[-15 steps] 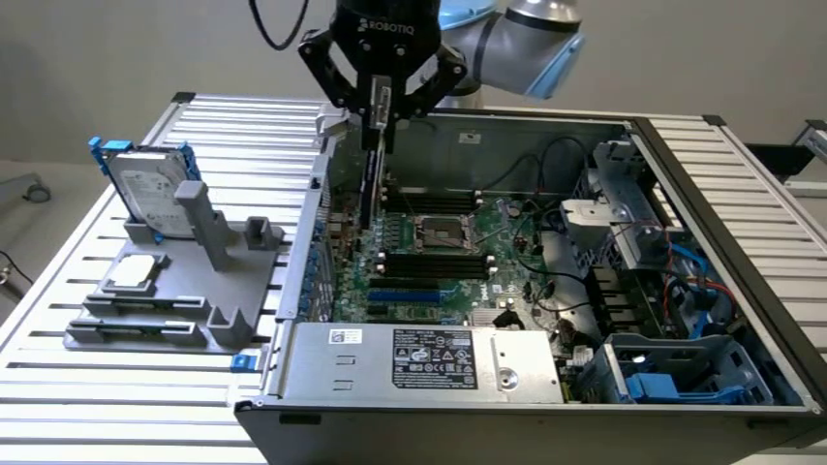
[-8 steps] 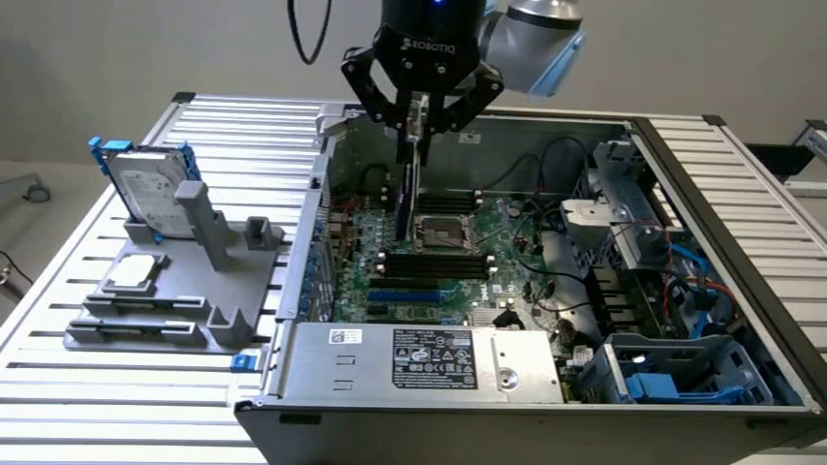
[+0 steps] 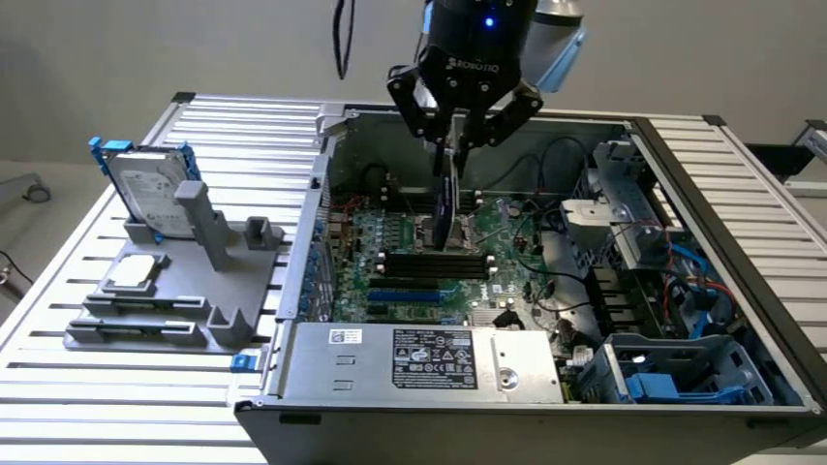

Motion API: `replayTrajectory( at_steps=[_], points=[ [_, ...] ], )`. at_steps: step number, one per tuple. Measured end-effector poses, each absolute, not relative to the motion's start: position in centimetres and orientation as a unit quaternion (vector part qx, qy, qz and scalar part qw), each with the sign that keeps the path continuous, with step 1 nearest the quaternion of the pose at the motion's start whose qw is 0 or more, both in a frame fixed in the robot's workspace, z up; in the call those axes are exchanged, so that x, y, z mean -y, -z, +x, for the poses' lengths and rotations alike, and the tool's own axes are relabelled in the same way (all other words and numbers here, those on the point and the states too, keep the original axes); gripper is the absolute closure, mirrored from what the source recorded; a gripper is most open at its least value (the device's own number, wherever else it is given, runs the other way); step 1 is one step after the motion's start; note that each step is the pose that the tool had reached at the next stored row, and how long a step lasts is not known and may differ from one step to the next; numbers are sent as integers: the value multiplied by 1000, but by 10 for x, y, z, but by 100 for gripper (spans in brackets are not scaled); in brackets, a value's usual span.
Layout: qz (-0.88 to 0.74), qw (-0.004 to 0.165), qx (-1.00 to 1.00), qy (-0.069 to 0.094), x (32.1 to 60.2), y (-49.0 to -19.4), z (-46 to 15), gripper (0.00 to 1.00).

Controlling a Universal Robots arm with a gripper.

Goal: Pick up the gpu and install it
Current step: 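Pick up the gpu and move the gpu toward the slot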

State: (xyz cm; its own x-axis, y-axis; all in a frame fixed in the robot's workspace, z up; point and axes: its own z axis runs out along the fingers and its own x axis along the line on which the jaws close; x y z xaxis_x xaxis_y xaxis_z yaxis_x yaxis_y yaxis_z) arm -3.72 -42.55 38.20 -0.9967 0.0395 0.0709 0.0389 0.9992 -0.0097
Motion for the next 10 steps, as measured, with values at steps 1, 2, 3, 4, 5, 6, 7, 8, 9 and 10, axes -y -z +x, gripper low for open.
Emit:
replayTrajectory(
  at_steps=[1, 2, 3, 4, 5, 6, 7, 8, 9, 10],
  points=[
    [-20, 36, 999, -5, 425, -380, -33, 74],
    [-19, 36, 999, -5, 425, -378, -30, 74],
    [-19, 36, 999, -6, 424, -376, -27, 74],
    [-19, 36, 999, -6, 423, -375, -24, 74],
    [-18, 36, 999, -6, 423, -373, -22, 74],
    [-17, 35, 999, -6, 422, -371, -22, 74],
    [-15, 35, 999, -6, 421, -369, -22, 74],
    [-12, 35, 999, -6, 421, -367, -22, 74],
    [-8, 34, 999, -7, 421, -366, -22, 74],
    [-4, 32, 999, -7, 421, -364, -21, 74]
  ],
)
